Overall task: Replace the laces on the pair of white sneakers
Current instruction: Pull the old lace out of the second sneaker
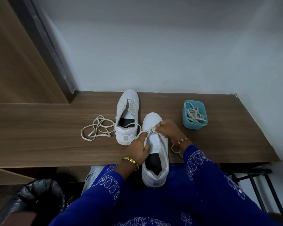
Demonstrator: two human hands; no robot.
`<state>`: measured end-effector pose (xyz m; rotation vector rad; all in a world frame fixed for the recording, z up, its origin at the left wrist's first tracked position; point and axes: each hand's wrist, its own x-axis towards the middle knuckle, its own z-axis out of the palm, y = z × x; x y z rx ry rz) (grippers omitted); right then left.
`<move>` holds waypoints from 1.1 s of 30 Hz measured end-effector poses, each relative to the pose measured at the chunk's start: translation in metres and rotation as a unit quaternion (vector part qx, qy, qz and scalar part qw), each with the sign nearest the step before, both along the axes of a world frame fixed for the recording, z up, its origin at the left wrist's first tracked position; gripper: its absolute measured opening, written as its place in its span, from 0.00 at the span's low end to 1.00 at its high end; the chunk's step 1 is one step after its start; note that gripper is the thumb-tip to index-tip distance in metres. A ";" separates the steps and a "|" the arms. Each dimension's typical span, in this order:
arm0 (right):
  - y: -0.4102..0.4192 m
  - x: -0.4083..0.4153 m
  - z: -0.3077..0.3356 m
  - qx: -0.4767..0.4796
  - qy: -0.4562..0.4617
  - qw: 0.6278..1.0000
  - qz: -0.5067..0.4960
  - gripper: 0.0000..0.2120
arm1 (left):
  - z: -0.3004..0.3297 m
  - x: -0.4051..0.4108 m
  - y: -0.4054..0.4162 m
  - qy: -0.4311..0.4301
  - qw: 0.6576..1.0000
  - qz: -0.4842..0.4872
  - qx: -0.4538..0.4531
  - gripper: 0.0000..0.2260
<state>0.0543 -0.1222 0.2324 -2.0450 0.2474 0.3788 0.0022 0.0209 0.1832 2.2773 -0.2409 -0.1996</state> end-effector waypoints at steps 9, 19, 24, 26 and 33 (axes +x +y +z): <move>0.016 -0.012 -0.014 -0.472 -0.262 0.826 0.160 0.07 | 0.002 -0.003 0.000 0.002 0.999 0.009 -0.037 0.38; 0.005 0.009 0.001 -0.236 0.014 0.961 0.141 0.13 | 0.002 0.000 -0.001 -0.005 1.000 -0.007 0.022 0.30; 0.002 0.007 0.007 0.063 0.128 0.990 -0.020 0.10 | 0.000 0.001 -0.007 -0.037 0.997 -0.014 0.070 0.28; -0.001 0.005 0.004 0.123 0.149 0.980 -0.054 0.10 | 0.001 0.001 -0.010 -0.049 0.994 -0.016 0.095 0.28; -0.009 -0.002 0.011 0.047 0.042 0.997 -0.042 0.07 | -0.005 0.006 -0.004 -0.052 0.994 -0.031 0.087 0.24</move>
